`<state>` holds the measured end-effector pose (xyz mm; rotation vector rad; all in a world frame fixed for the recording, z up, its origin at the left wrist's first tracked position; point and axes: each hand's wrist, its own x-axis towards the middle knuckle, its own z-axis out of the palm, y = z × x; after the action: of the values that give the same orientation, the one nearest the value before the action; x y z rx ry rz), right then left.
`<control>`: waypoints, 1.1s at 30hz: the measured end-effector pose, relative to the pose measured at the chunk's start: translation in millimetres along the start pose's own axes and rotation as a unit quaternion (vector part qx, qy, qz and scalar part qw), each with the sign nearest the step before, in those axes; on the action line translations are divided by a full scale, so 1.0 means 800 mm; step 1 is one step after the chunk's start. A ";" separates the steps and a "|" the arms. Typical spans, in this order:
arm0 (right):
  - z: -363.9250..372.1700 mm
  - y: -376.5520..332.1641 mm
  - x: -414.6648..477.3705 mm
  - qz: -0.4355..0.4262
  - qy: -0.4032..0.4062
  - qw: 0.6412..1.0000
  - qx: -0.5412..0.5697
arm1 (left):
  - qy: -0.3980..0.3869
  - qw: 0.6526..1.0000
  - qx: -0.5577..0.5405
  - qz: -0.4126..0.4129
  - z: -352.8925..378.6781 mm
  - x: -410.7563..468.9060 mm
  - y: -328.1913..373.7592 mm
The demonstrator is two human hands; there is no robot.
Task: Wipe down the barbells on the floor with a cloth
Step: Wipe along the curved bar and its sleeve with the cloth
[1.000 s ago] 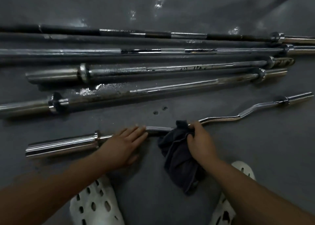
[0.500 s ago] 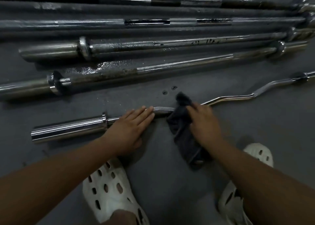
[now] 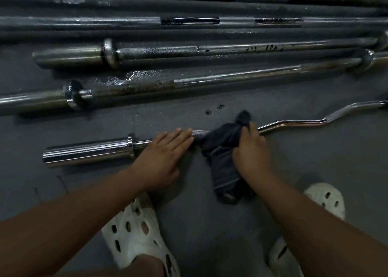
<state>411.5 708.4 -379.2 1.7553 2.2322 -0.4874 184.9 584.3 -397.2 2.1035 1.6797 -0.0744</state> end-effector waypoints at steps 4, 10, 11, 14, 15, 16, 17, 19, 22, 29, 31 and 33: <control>0.026 -0.097 -0.034 -0.126 -0.032 0.987 0.093 | 0.019 0.999 -0.040 -0.015 0.000 0.000 0.004; 0.004 -0.039 -0.006 -0.111 -0.076 0.991 0.022 | 0.050 0.992 -0.113 -0.038 -0.004 -0.001 0.000; 0.008 -0.049 -0.013 -0.085 -0.050 0.995 0.014 | 0.054 0.991 -0.116 -0.044 -0.003 0.000 0.002; 0.021 -0.095 -0.037 -0.111 -0.070 0.990 0.043 | 0.060 0.987 -0.129 -0.070 -0.004 0.005 0.010; 0.020 -0.097 -0.037 -0.153 -0.088 0.983 0.046 | 0.062 0.986 -0.133 -0.078 -0.005 0.007 0.012; 0.013 -0.088 -0.030 -0.189 -0.096 0.977 0.030 | 0.064 0.986 -0.133 -0.081 -0.007 0.007 0.013; 0.006 -0.067 -0.018 -0.200 -0.090 0.976 0.007 | 0.065 0.986 -0.132 -0.079 -0.007 0.006 0.012; -0.006 -0.010 0.007 -0.139 -0.064 0.988 -0.016 | 0.064 0.987 -0.131 -0.074 -0.008 0.003 0.012; -0.016 0.031 0.014 -0.042 -0.027 0.998 -0.035 | 0.076 0.985 -0.126 -0.085 -0.005 0.003 0.014; 0.002 -0.066 -0.006 -0.110 -0.062 0.991 -0.038 | 0.044 0.991 -0.066 -0.103 -0.007 0.017 0.023; -0.007 -0.031 0.010 -0.148 -0.066 0.986 -0.049 | 0.019 0.995 -0.029 -0.089 -0.002 0.012 0.022; -0.017 0.013 0.023 -0.132 -0.050 0.989 -0.048 | -0.001 0.997 0.010 -0.074 0.004 0.004 0.020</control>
<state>417.5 732.8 -375.8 1.3661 2.3842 -0.5005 201.7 583.7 -395.9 1.9894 1.8377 -0.1382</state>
